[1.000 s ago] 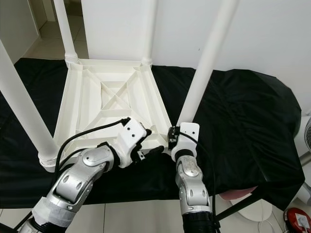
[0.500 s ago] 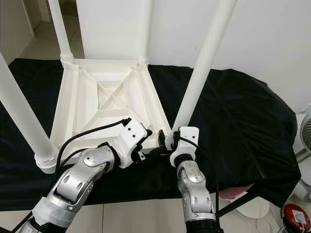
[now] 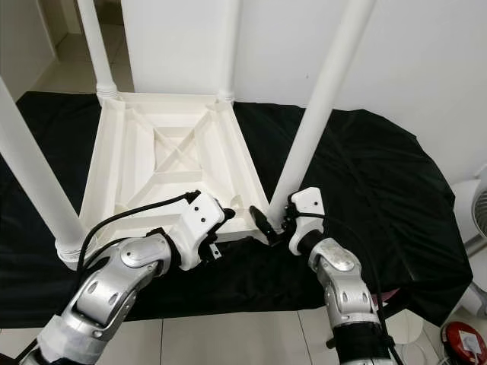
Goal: Building children table
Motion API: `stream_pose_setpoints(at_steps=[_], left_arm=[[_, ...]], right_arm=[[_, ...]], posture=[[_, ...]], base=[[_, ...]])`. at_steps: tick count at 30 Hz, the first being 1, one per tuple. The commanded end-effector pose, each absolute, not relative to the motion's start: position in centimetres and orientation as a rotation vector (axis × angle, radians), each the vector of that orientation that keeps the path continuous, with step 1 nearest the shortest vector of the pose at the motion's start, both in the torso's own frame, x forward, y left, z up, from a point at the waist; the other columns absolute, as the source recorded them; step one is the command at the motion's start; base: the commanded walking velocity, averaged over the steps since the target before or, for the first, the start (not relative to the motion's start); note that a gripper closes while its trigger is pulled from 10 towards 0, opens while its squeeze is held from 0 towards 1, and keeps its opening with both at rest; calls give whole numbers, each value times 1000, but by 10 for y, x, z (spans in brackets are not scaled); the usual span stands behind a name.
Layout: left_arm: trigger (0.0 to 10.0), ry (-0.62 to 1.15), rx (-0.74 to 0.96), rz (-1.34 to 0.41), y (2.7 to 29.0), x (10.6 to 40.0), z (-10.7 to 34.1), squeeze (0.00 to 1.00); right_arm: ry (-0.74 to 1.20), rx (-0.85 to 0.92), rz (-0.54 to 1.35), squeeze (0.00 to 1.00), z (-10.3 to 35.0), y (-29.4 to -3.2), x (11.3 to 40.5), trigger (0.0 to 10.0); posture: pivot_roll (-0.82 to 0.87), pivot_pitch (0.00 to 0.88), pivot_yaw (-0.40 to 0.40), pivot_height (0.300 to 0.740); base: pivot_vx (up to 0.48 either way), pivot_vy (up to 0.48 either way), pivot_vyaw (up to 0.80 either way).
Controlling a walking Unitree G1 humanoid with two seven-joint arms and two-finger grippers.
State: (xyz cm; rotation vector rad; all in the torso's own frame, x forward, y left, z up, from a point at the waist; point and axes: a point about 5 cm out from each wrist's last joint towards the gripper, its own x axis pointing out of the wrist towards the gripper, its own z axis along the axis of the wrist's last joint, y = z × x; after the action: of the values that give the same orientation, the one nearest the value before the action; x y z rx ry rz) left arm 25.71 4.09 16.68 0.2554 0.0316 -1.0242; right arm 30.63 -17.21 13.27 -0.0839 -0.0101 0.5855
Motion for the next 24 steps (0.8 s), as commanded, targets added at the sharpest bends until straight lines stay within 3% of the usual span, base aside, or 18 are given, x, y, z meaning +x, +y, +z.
stream_pose_setpoints(at_steps=[1,8,9,11,12,13,24], left_arm=[[10000,33,250,-1107,36,249,168,0],[10000,39,246,-1118,35,246,167,0],[10000,38,246,-1118,34,246,167,0],[10000,37,246,-1118,34,247,168,0],[10000,37,255,-1119,33,246,168,0],[10000,37,262,-1120,32,246,168,0],[10000,42,261,-1114,33,245,168,0]], right_arm=[[1,-77,622,0,130,-178,309,10000],[43,-114,684,0,126,-171,328,10000],[48,-111,702,0,126,-168,333,4941],[50,-107,711,0,126,-166,336,4941],[57,-112,722,0,124,-163,338,471],[59,-112,735,0,123,-162,340,0],[84,-91,751,0,116,-166,339,0]], posture=[[22,0,-122,740],[26,0,-116,740],[25,0,-114,740],[25,0,-114,740],[28,0,-115,740],[28,0,-115,740],[31,0,-120,740]], base=[[0,0,0],[0,0,0],[0,0,0],[0,0,0],[0,0,0],[0,0,0],[0,0,0]])
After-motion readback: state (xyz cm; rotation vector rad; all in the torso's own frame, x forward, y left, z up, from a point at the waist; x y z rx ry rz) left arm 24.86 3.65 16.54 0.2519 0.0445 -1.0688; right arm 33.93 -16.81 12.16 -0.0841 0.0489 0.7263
